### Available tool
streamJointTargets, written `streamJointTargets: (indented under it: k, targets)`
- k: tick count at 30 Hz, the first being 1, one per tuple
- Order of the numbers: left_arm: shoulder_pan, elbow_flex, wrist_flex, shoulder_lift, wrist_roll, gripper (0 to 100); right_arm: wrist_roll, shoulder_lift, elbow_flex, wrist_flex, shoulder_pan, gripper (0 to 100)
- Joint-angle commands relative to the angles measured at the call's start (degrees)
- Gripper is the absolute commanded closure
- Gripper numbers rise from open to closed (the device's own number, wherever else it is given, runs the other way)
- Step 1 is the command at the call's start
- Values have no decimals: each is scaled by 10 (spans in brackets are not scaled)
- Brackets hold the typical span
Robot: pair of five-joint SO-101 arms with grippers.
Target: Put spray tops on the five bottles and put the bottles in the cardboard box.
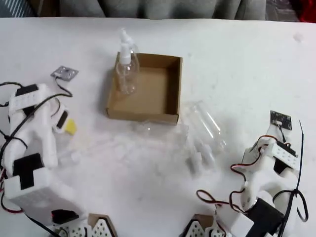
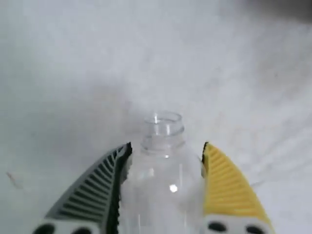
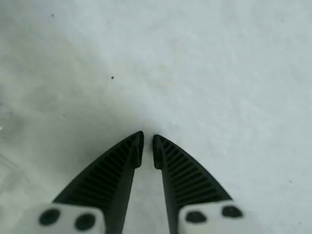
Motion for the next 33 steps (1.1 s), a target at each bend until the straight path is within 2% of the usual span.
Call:
streamJointTargets:
  k: [1,8,12,17,22,33]
  targets:
    - [7,-34,11,-51,88,980,7,1,-16,-8,0,981]
    - [-5,-18,-82,-48,259,980,7,1,-16,-8,0,981]
    - [-9,23,-148,-49,271,959,7,1,-16,-8,0,981]
    - [-8,74,-184,-49,275,779,7,1,-16,-8,0,981]
    - [-9,102,-203,-49,268,668,7,1,-16,-8,0,981]
    - [-8,100,-201,-51,86,657,7,1,-16,-8,0,981]
